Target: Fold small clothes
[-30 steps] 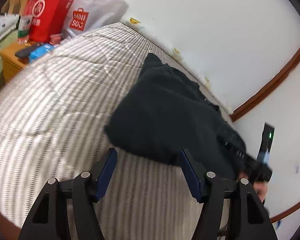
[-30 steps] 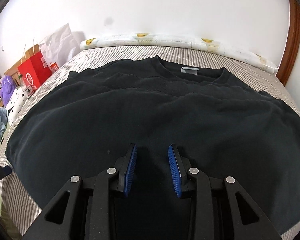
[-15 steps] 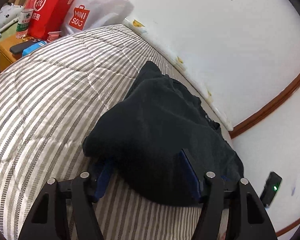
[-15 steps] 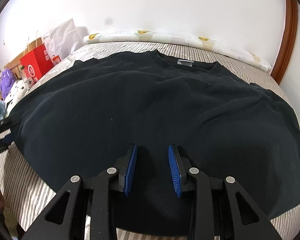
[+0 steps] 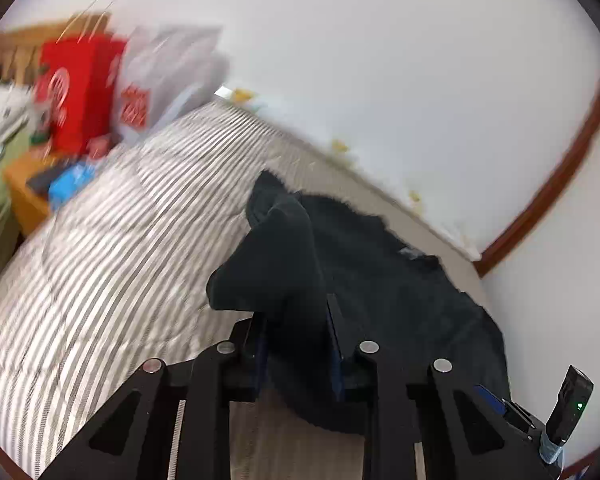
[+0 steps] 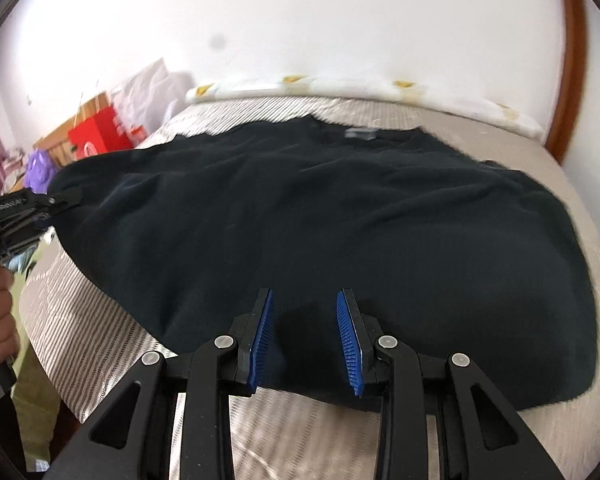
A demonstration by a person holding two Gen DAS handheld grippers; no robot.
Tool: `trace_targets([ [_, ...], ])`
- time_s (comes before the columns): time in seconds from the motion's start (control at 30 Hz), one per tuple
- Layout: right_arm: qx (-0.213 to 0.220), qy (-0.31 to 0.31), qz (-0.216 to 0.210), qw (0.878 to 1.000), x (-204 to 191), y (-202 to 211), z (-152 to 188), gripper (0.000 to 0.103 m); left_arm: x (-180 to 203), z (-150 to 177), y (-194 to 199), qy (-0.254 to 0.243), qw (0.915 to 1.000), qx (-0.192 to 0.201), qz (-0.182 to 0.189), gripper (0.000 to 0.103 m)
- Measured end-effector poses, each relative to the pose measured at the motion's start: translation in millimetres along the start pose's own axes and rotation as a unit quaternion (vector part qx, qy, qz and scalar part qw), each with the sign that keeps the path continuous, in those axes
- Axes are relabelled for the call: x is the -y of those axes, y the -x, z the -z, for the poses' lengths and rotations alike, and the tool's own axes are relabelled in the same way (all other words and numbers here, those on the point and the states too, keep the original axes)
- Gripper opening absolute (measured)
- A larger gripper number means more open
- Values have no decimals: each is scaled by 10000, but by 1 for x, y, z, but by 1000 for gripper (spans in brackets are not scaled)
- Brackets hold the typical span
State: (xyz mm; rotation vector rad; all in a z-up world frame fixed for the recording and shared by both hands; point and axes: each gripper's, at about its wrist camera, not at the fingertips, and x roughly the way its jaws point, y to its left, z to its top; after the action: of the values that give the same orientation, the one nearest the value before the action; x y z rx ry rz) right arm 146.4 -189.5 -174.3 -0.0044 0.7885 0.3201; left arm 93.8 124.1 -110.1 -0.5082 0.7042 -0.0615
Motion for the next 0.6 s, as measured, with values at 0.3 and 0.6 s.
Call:
trace_targets([
  [0.3,409,-650,681,9947,81,63,8,33,122,-19,10,-1189,9909,249,582,17],
  [0.6,506,-1495,1259,9794,166,109,40,33,250,16,-44,-2190,9662,-293,1326,15],
])
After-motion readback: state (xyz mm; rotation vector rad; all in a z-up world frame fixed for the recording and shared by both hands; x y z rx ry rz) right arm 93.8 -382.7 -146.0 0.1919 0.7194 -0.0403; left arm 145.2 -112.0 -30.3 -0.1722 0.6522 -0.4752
